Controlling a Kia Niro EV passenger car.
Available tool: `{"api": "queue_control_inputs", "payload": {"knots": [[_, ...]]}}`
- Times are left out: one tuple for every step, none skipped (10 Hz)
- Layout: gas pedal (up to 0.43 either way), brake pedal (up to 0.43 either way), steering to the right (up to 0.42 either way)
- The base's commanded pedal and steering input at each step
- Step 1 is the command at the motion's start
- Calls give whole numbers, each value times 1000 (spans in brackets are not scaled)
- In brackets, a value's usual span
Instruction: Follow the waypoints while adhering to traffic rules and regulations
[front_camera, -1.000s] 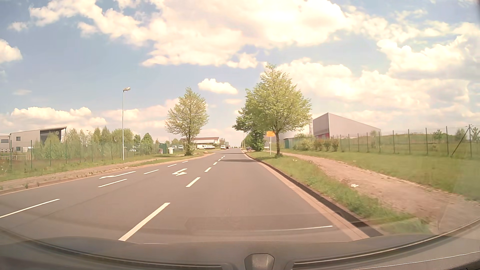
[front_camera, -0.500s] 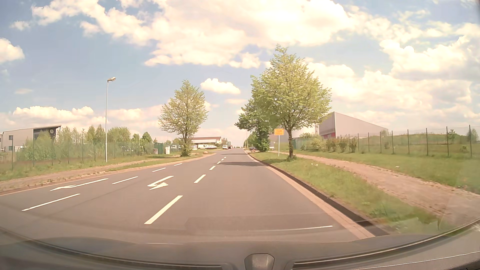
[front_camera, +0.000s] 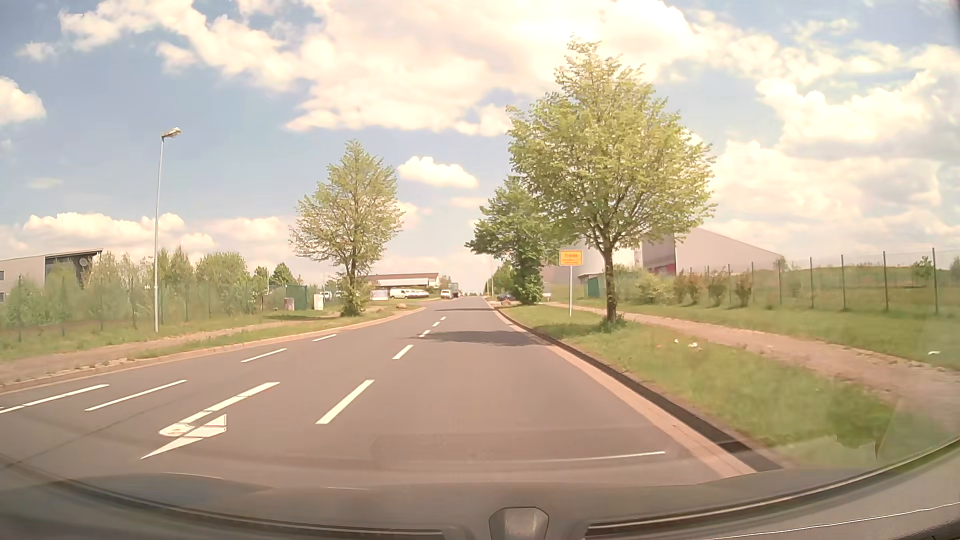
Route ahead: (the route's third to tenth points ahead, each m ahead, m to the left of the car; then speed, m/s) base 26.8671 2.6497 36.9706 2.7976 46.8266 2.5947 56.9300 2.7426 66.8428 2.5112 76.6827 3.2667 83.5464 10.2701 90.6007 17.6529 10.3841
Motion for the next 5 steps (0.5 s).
{"api": "queue_control_inputs", "payload": {"knots": [[110, 0, -1], [110, 0, -2], [110, 0, -3], [110, 0, -3], [110, 0, -3]]}}
